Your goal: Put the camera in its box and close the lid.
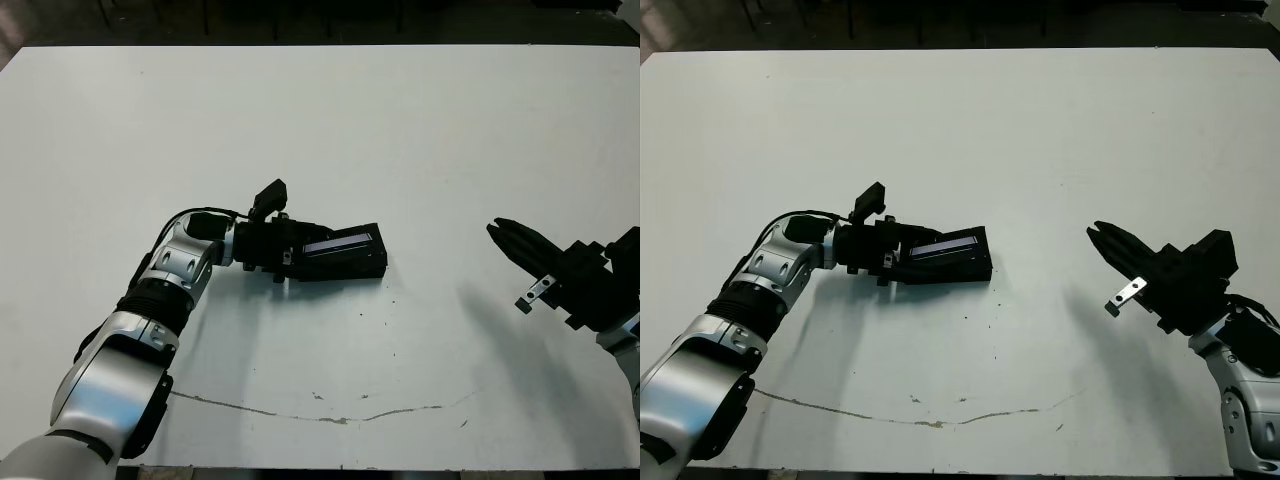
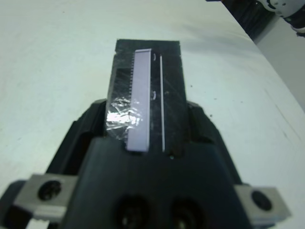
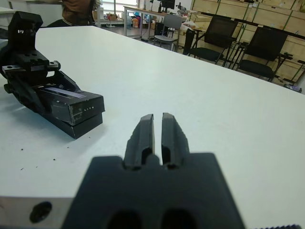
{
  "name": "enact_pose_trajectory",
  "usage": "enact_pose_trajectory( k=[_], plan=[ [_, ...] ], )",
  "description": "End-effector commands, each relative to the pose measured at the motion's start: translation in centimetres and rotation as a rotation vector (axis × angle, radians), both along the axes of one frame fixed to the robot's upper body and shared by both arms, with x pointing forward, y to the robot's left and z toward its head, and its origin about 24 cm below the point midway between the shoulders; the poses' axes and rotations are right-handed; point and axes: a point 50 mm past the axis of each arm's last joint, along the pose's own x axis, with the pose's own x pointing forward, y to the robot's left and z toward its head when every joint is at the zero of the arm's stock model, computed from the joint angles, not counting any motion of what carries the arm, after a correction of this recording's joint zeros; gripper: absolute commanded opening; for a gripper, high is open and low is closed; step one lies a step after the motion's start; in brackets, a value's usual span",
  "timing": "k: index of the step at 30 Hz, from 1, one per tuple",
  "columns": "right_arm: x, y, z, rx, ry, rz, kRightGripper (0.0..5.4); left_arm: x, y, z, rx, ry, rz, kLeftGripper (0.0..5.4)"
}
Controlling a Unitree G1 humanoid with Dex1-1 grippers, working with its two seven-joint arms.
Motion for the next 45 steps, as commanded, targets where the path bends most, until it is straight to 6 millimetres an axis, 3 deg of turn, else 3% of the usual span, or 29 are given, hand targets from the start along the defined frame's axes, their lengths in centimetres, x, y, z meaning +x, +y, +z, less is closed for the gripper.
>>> enact_pose_trajectory(
  k=[1,9,16,27,34,39,45],
  plan=[
    [-0.2,-0.4,-0.2,-0.022,0.029,-0.023,0.00,-2.8,-2.6,-4.3,0.053,0.149,-0.092,2.81],
    [-0.3,-0.3,-0.1,-0.026,0.022,-0.014,0.00,-2.8,-3.3,-4.3,0.123,0.097,-0.098,2.81],
    [-0.2,-0.1,-0.5,0.002,0.032,-0.008,0.00,-2.3,-3.6,-2.6,0.242,-0.022,-0.172,2.81],
    [-0.2,-0.2,-0.7,0.007,0.025,0.000,0.00,-2.5,-3.3,-2.1,0.278,0.033,-0.183,2.81],
    [-0.2,-0.1,-0.7,0.006,0.027,0.003,0.00,-2.3,-2.2,-2.4,0.323,-0.046,-0.180,2.81],
    [-0.2,0.0,-0.7,-0.004,0.019,0.003,0.00,-2.1,-0.9,-2.5,0.342,-0.159,-0.196,3.72],
    [-0.4,0.0,-0.6,0.002,0.021,0.002,0.00,-2.2,2.0,-3.2,0.352,-0.165,-0.133,4.76]
  ],
)
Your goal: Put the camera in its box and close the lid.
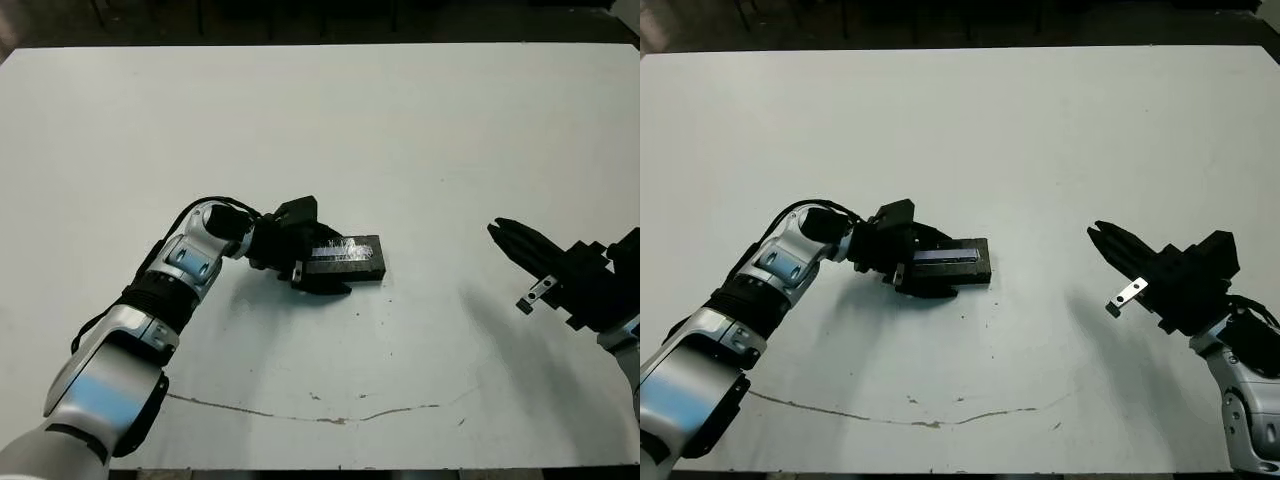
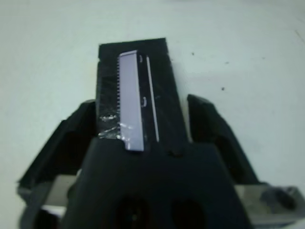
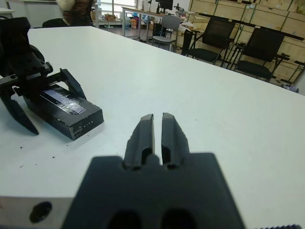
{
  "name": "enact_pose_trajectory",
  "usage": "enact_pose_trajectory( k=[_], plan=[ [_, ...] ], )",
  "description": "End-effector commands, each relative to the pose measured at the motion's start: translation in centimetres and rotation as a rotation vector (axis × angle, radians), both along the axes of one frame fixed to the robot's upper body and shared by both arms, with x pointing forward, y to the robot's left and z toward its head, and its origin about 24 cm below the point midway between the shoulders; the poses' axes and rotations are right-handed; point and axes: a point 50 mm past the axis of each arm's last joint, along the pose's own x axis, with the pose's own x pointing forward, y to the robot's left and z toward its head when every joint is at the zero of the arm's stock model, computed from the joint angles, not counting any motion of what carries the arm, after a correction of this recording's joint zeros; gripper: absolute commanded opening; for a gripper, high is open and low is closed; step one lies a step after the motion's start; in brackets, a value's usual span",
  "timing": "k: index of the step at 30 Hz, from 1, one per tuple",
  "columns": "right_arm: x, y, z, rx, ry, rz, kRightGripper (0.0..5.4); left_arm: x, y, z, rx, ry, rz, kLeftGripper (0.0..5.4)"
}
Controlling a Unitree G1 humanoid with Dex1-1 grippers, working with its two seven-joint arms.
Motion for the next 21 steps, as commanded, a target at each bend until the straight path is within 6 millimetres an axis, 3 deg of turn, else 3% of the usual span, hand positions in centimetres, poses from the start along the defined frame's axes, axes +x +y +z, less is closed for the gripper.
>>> enact_pose_trajectory(
  k=[1,4,15,21],
  plan=[
    [-0.3,-0.1,-0.5,-0.006,0.029,-0.011,0.00,-1.8,3.4,-4.1,0.131,0.121,0.055,4.95],
    [-0.4,-0.1,-0.5,0.005,0.039,-0.011,0.00,-2.1,5.5,-4.3,0.142,0.115,0.104,5.39],
    [-0.6,0.0,-0.4,-0.010,0.041,-0.019,0.00,-4.5,14.0,-3.9,0.153,0.133,0.315,5.39],
    [-0.7,0.2,-0.5,-0.011,0.038,-0.029,0.00,-6.5,17.7,-2.0,0.201,0.126,0.438,5.39]
  ],
)
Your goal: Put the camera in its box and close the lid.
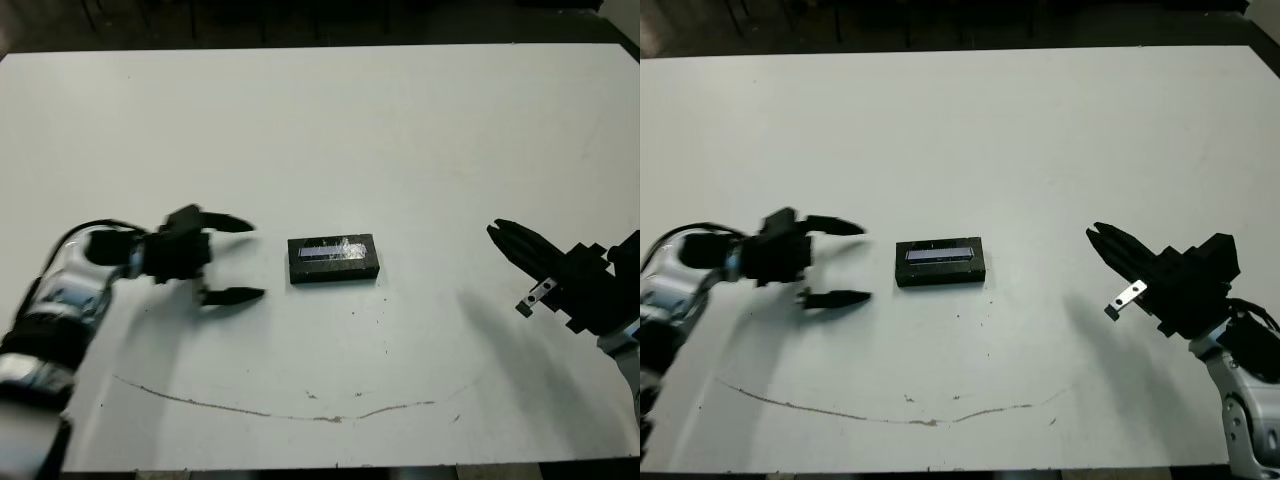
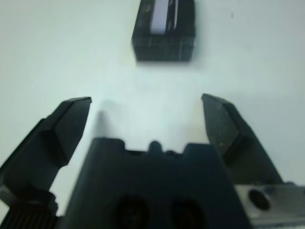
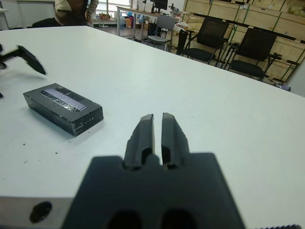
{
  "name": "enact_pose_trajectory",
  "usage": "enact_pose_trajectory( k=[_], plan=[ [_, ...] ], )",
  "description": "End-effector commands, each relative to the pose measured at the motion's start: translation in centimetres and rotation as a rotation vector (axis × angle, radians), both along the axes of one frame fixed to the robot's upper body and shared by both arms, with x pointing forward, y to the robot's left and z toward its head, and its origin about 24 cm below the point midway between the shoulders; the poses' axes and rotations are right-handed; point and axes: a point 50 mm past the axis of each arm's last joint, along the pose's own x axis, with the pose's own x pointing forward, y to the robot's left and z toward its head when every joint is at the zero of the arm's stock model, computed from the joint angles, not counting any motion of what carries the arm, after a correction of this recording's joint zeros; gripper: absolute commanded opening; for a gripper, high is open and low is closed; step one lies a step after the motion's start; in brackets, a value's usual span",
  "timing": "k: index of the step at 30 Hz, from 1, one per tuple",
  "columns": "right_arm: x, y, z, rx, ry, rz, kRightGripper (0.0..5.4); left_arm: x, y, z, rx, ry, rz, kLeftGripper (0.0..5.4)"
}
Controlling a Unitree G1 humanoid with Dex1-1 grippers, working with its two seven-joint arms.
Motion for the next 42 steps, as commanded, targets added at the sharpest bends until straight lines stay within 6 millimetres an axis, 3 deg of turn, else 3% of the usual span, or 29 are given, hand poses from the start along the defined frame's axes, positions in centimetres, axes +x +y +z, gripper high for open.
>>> enact_pose_trajectory(
  k=[1,5,8,12,16,22,26,31,38,42],
  plan=[
    [-0.3,0.1,-0.5,-0.018,0.031,-0.021,0.00,-2.7,2.7,-1.8,0.114,0.113,0.077,5.39],
    [-0.3,0.5,-0.5,-0.019,0.022,-0.009,0.00,-2.9,3.0,1.3,0.105,0.017,0.106,5.39],
    [-0.1,0.6,-0.7,-0.003,0.025,0.005,0.00,-2.9,2.0,3.8,0.010,-0.128,0.204,5.39],
    [0.0,0.9,-0.9,0.013,0.036,0.006,0.00,-3.4,-1.5,5.6,-0.261,-0.317,0.441,4.98],
    [0.1,1.3,-1.2,0.015,0.022,-0.009,0.00,-4.1,-5.6,7.0,-0.443,-0.443,0.510,4.22],
    [0.2,2.2,-1.4,0.024,0.017,-0.042,0.00,-4.1,-10.8,8.1,-0.584,-0.419,0.601,3.09],
    [0.2,2.5,-1.6,0.073,0.017,-0.077,0.00,-3.8,-13.4,7.4,-0.587,-0.344,0.616,2.31],
    [0.0,2.7,-1.5,0.095,0.007,-0.157,0.00,-3.4,-16.3,5.1,-0.534,-0.204,0.642,1.38],
    [-0.2,2.9,-1.3,0.093,0.000,-0.187,0.00,-2.9,-18.8,2.1,-0.417,-0.105,0.677,0.05],
    [-0.3,3.0,-1.2,0.084,0.001,-0.184,0.00,-3.1,-19.6,0.6,-0.365,-0.071,0.670,0.02]
  ],
)
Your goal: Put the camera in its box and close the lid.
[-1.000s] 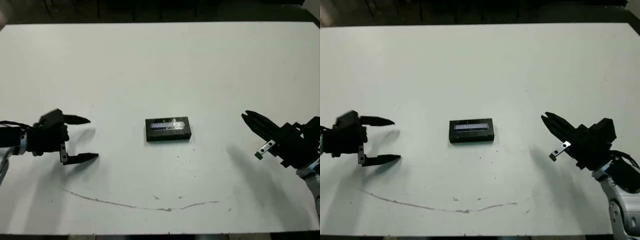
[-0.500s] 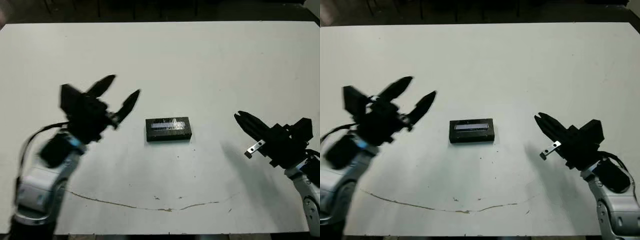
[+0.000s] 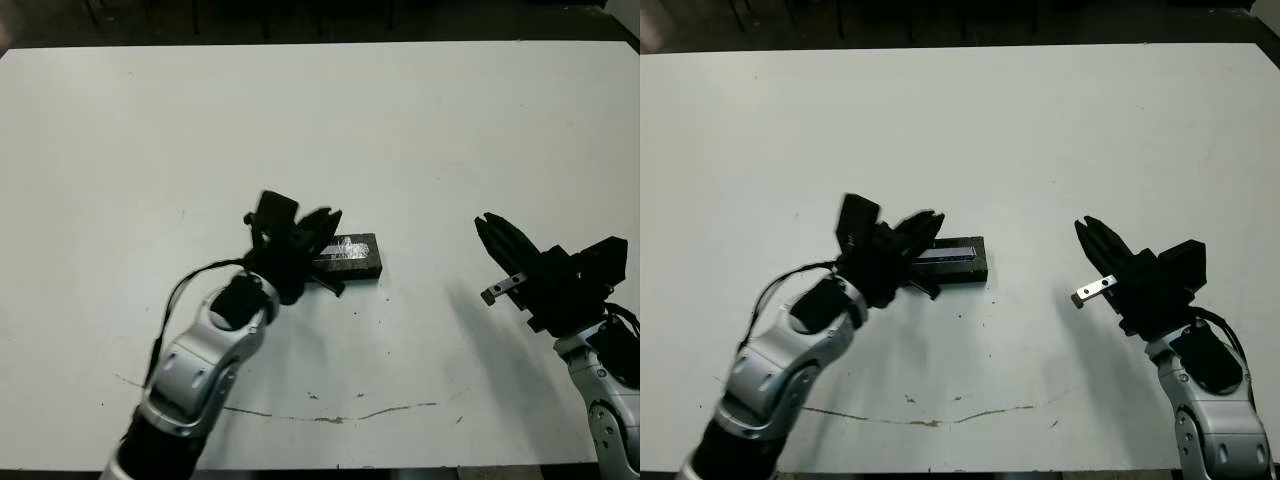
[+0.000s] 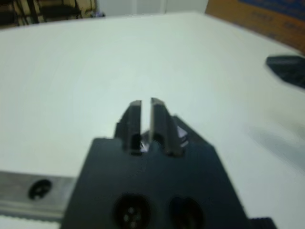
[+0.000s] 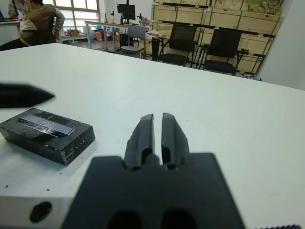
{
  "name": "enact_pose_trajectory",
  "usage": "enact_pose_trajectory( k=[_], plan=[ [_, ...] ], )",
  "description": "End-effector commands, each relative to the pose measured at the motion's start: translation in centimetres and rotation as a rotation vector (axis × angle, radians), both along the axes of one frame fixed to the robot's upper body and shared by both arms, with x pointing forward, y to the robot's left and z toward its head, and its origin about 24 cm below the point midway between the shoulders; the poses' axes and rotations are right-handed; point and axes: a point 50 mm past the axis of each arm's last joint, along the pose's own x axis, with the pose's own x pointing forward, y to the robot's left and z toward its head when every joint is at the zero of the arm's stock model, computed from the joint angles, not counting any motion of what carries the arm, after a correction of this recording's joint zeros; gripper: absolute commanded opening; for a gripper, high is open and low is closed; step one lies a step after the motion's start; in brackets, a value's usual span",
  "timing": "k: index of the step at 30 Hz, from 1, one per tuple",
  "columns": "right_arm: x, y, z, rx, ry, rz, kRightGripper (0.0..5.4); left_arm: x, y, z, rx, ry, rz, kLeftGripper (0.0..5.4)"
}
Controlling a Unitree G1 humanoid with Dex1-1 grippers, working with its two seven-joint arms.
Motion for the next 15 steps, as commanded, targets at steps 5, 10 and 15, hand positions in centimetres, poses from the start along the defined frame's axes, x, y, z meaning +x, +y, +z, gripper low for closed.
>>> enact_pose_trajectory(
  k=[5,10,15],
  plan=[
    [-0.3,-0.1,-0.5,-0.004,0.034,-0.004,0.00,-0.7,0.1,-3.3,0.049,0.145,-0.006,0.02],
    [-0.3,-0.1,-0.6,0.001,0.039,0.000,0.00,-1.4,1.0,-4.8,0.088,0.233,0.001,0.02],
    [-0.3,0.0,-0.7,0.008,0.049,0.013,0.00,-1.7,1.9,-5.7,0.092,0.302,0.005,0.02]
  ],
)
